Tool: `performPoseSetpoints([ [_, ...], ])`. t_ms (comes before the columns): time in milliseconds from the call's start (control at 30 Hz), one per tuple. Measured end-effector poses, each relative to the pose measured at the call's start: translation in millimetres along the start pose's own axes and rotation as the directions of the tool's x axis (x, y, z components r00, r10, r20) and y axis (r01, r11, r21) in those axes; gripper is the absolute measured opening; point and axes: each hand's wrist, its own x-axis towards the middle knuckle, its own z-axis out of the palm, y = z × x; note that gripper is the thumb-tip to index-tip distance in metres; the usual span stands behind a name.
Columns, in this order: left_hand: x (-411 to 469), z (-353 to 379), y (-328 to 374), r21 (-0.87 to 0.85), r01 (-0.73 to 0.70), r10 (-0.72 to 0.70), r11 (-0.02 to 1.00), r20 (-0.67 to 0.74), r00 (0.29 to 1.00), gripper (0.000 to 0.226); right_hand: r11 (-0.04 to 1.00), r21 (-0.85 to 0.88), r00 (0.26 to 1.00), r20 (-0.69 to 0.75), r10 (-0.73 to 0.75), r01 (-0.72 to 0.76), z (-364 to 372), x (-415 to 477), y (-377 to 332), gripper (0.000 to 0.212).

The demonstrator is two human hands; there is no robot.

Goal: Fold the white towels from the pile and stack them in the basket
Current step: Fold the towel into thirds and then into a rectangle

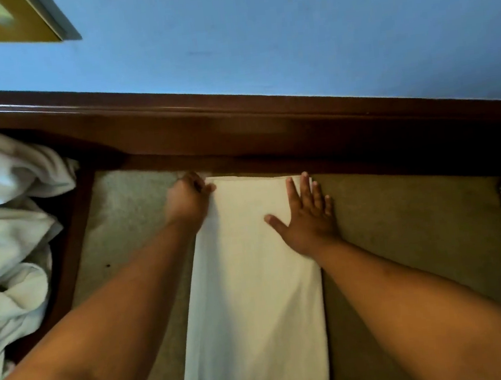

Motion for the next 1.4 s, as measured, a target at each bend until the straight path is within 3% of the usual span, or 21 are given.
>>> performPoseSetpoints([
  [67,-11,-3,5,0.000,-0.026,0.026,1.000,-0.055,0.998,0.026,0.999,-0.040,1.000,0.029,0.001,0.000,-14,3,-5,0.091],
  [167,-67,-3,4,0.162,-0.273,0.283,0.948,-0.048,0.958,0.033,0.995,-0.083,0.997,-0.047,-0.061,0.057,-20,-20,-11,0.084],
  [267,-144,6,-19,0.275,-0.524,0.530,0.806,0.057,0.846,0.036,0.954,-0.033,0.954,-0.031,-0.299,0.298,10,-75,-5,0.080],
  [333,-195,17,-54,0.351,-0.630,0.598,0.693,0.210,0.774,0.043,0.938,-0.015,0.938,0.038,-0.346,0.346,45,-123,6,0.085],
  [400,-241,22,-91,0.445,-0.528,0.454,0.724,0.269,0.849,0.057,0.981,0.029,0.976,0.101,-0.193,0.191,73,-163,17,0.092],
  [433,-261,19,-108,0.458,-0.399,0.322,0.794,0.241,0.916,0.061,0.994,0.050,0.989,0.109,-0.102,0.097,85,-179,22,0.092],
  [500,-291,12,-135,0.444,-0.190,0.140,0.876,0.144,0.980,0.055,0.999,0.038,0.996,0.093,-0.007,0.003,94,-204,26,0.087],
  [667,-341,6,-170,0.481,-0.213,0.193,0.851,0.090,0.977,0.031,1.000,-0.023,0.999,-0.044,-0.010,0.009,113,-237,30,0.090],
  [700,-347,7,-168,0.472,-0.183,0.171,0.863,0.068,0.983,0.036,0.998,-0.038,0.995,-0.081,-0.053,0.050,119,-244,30,0.087],
  [800,-359,9,-157,0.412,0.029,-0.073,0.911,0.092,0.993,0.051,0.985,-0.055,0.977,-0.124,-0.171,0.166,140,-268,27,0.080],
  [933,-364,12,-153,0.311,0.185,-0.238,0.932,0.142,0.961,0.057,0.994,0.105,0.998,-0.059,-0.014,0.020,158,-304,13,0.076],
  [1033,-365,13,-165,0.255,0.181,-0.236,0.950,0.208,0.949,0.043,0.957,0.265,0.974,-0.157,0.162,-0.116,171,-335,2,0.074],
  [1133,-375,11,-178,0.060,0.179,-0.185,0.982,0.123,0.975,0.033,0.896,0.376,0.937,-0.156,0.313,-0.237,185,-357,-6,0.073],
  [1200,-387,11,-183,-0.046,0.191,-0.188,0.981,0.060,0.980,0.030,0.826,0.489,0.895,-0.181,0.409,-0.278,197,-367,-14,0.071],
  [1267,-399,13,-186,-0.095,0.248,-0.242,0.964,0.069,0.968,0.031,0.678,0.662,0.819,-0.168,0.549,-0.318,211,-374,-20,0.063],
  [1333,-411,20,-189,-0.081,0.283,-0.273,0.956,0.117,0.955,0.041,0.460,0.803,0.745,-0.030,0.666,-0.379,218,-377,-21,0.061],
  [1400,-415,28,-197,-0.112,0.316,-0.292,0.942,0.187,0.938,0.042,0.250,0.843,0.702,0.193,0.685,-0.476,221,-373,-18,0.055],
])
